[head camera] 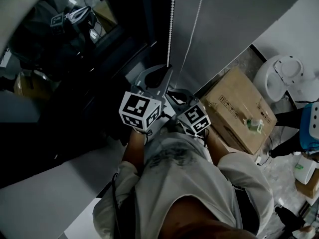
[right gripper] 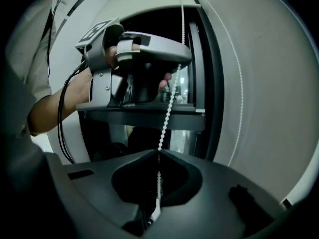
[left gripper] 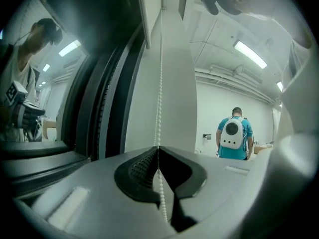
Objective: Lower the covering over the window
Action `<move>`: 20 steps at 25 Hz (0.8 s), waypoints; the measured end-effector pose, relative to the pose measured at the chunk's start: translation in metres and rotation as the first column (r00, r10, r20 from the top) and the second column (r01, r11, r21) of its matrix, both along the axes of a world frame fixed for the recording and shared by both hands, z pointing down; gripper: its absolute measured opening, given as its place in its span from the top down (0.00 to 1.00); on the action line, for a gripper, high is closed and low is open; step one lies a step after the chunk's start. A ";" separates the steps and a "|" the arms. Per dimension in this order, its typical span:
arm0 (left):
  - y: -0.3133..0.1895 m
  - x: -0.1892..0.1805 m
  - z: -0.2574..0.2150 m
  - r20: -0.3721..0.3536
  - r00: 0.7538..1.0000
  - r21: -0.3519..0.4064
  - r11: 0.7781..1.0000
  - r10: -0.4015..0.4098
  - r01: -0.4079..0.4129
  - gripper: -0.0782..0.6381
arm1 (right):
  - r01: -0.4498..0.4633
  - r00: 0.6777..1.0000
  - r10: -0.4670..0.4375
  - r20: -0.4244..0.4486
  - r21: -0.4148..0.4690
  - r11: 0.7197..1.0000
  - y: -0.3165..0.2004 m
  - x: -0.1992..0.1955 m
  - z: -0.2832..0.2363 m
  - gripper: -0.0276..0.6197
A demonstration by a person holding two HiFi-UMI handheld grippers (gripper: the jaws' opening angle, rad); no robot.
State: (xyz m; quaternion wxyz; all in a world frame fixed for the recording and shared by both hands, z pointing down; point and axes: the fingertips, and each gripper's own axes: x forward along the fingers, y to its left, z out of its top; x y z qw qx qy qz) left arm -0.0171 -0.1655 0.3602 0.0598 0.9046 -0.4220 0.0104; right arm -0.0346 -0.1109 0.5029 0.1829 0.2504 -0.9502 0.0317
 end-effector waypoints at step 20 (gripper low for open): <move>0.014 -0.005 0.018 -0.012 1.000 -0.036 0.999 0.004 -0.004 0.87 | -0.045 0.943 0.004 0.334 0.115 0.992 -0.014 0.032 -0.147 0.85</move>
